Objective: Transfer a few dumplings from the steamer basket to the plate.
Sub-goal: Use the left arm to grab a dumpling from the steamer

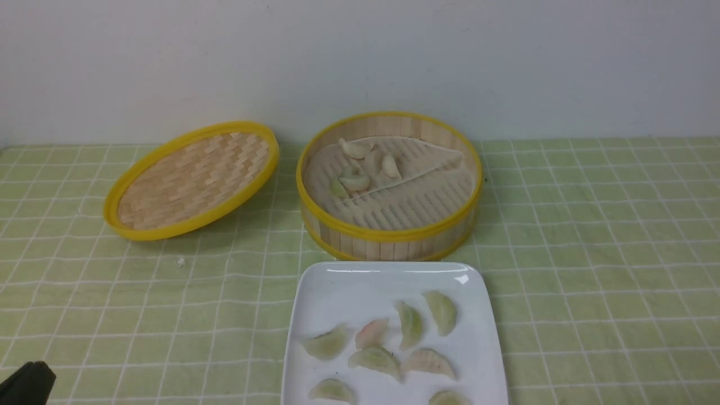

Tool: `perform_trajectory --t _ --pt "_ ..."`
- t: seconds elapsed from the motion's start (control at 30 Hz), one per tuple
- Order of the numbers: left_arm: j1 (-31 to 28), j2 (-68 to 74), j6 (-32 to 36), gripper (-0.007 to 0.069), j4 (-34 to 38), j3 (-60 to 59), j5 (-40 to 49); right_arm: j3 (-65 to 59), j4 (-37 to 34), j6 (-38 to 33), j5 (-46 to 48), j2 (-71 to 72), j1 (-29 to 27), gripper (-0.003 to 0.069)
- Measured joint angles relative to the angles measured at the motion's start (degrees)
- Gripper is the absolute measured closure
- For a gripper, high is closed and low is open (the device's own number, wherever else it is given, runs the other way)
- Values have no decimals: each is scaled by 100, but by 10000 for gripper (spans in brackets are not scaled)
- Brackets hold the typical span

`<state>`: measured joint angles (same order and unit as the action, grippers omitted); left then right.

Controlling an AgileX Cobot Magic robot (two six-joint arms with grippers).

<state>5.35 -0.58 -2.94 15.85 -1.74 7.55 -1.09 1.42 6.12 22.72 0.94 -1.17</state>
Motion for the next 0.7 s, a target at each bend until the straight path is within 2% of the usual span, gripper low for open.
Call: perform_trajectory --t 0.1,0.17,0.3,0.4,0.47,0.6,0.7 --pt "0 0 -69 630 425 0 -556 -5 0 0 -28 0 0 673" --pt "0 0 -132 630 905 0 -1290 -12 0 0 -82 0 0 673" --pt "0 0 -241 630 1301 30 -2482 -12 0 0 -82 0 0 673" --pt "0 11 -303 630 1332 522 -2574 -12 5 0 -82 0 0 673" --pt "0 163 -303 630 1207 1153 -2311 -12 5 0 -82 0 0 673" --pt "0 1043 -297 630 825 2402 -1153 -12 5 0 -82 0 0 673" --pt "0 2740 -102 630 370 4203 1295 -12 5 0 -82 0 0 673"
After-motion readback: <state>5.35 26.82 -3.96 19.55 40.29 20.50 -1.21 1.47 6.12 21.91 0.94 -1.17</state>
